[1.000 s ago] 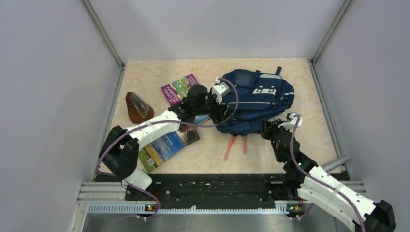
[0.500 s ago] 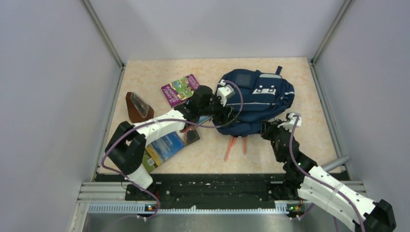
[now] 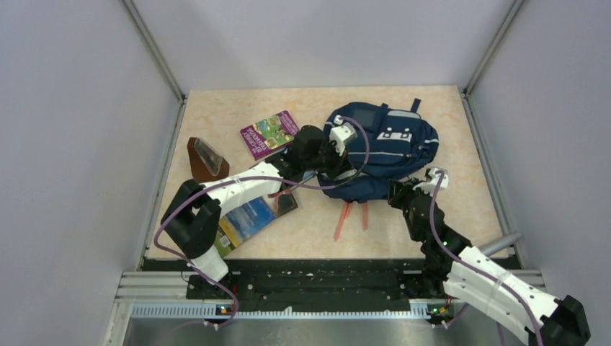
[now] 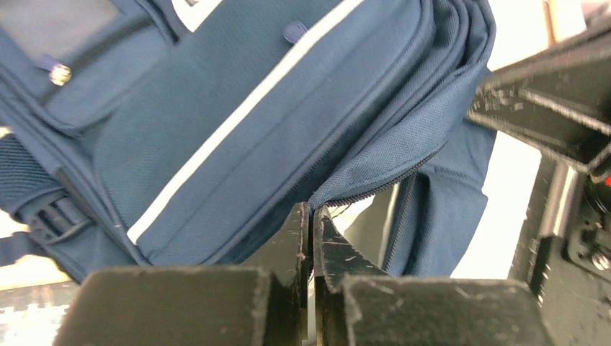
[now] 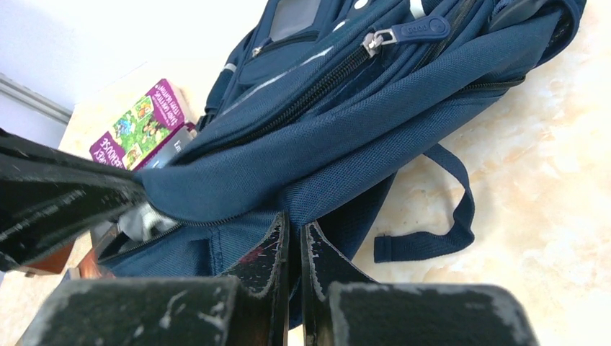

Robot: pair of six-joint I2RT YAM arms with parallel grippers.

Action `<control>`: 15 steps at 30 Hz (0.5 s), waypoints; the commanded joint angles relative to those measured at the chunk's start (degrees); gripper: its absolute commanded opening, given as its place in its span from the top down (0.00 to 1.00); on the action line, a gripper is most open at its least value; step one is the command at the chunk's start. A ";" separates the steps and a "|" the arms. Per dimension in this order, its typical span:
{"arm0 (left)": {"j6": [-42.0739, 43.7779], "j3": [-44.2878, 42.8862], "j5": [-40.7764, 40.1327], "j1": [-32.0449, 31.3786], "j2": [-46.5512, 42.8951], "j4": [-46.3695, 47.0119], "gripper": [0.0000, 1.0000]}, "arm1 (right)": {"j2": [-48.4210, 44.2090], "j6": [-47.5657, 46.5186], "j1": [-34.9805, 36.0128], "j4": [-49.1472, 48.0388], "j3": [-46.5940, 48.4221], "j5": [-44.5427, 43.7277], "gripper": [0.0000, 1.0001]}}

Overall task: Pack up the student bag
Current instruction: Unzip the student bag at the center of the board.

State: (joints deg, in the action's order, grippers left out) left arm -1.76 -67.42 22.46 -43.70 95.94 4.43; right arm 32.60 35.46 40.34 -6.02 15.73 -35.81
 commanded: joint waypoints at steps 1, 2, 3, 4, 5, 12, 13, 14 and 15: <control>-0.04 -3.25 -8.73 0.11 -5.27 12.20 1.00 | 1.02 2.63 -0.17 -3.03 0.31 3.57 1.00; 0.00 -3.75 -10.39 0.07 -5.47 12.70 1.00 | 1.18 3.47 -0.17 -2.28 0.14 4.01 1.00; 0.05 -4.33 -11.67 0.18 -5.45 13.01 1.00 | 1.11 3.98 -0.17 -1.91 -0.22 4.51 1.00; 0.19 -4.87 -12.48 0.24 -5.31 13.08 1.00 | 1.00 4.45 -0.16 -1.67 -0.51 5.24 1.00; 0.39 -5.48 -13.10 0.28 -5.02 13.21 1.00 | 0.88 4.85 -0.17 -1.58 -0.88 5.91 1.00; -0.41 -6.40 -18.96 0.69 -4.19 13.64 1.00 | 0.31 6.59 -0.13 2.54 -2.36 7.42 1.00; -0.70 -5.82 -19.35 0.91 -4.45 14.04 1.00 | -0.06 6.83 -0.17 3.57 -2.37 7.20 1.00; -0.89 -5.59 -19.10 1.09 -4.66 14.19 1.00 | -0.61 6.89 -0.17 4.31 -2.50 7.08 0.98; -0.90 -5.54 -18.17 1.28 -4.77 14.02 1.00 | -1.22 6.70 -0.17 4.93 -2.47 7.13 0.87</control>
State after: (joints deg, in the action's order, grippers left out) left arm -1.87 -71.37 8.47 -43.66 94.00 10.55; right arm 33.43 41.19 40.34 -3.90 13.43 -31.35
